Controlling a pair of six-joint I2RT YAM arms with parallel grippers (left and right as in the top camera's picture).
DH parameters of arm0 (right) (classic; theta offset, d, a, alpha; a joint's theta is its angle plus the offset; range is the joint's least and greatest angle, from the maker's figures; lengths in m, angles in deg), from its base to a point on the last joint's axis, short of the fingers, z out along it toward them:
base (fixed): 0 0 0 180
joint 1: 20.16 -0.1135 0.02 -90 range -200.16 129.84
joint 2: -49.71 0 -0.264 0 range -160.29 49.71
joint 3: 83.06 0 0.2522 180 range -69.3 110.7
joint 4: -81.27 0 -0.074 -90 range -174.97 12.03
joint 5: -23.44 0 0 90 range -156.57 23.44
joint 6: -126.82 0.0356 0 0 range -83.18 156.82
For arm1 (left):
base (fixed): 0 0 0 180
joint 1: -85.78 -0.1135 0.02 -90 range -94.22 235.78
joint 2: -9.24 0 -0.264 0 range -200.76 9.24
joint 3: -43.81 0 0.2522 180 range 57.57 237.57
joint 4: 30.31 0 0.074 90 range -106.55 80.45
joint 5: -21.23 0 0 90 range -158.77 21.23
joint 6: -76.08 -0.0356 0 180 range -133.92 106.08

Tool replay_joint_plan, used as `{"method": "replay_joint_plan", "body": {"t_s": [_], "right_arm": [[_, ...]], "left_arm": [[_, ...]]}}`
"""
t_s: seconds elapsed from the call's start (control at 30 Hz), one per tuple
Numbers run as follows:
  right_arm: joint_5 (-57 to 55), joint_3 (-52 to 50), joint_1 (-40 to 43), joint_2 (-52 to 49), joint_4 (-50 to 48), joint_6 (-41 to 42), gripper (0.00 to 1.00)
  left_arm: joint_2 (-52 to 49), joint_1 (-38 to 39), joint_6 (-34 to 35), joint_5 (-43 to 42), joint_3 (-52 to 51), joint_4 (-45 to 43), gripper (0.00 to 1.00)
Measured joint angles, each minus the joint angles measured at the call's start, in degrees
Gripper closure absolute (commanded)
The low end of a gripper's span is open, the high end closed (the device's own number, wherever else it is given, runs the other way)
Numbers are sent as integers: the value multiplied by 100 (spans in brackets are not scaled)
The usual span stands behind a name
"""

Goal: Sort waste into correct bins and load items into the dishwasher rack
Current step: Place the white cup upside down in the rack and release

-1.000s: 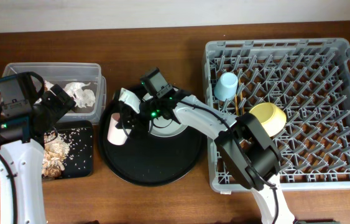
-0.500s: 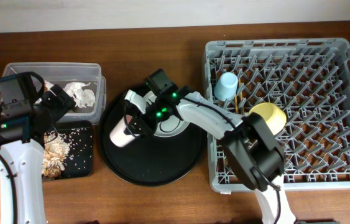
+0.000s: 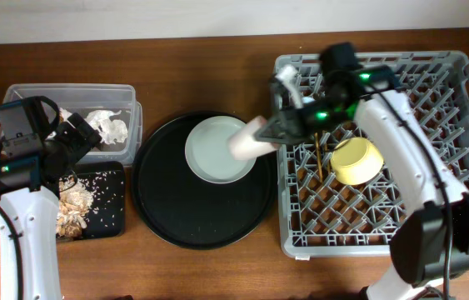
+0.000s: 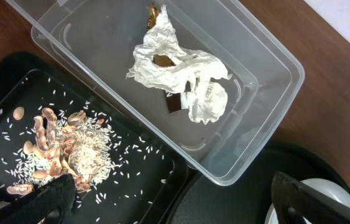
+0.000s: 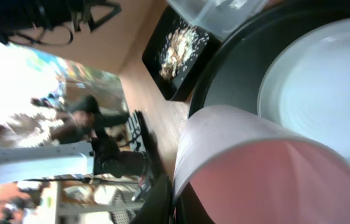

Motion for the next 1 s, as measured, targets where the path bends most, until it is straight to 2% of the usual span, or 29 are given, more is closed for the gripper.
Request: {"method": "replay_joint_plan", "body": {"t_s": [0.13, 0.27, 0.4, 0.57, 1.0], "right_arm": [[780, -916, 796, -13, -11, -614, 96], [1394, -1969, 1403, -39, -682, -1132, 96], [1550, -2505, 1836, -57, -1200, -1298, 96], [1517, -2629, 1919, -61, -1541, -1360, 96], [1530, -2660, 1915, -61, -1696, -1425, 96]], "left_arm": [[0, 0, -2, 0, 0, 0, 1], [0, 0, 0, 0, 0, 0, 1], [0, 0, 0, 0, 0, 0, 1], [0, 0, 0, 0, 0, 0, 1], [0, 0, 0, 0, 0, 0, 1]]}}
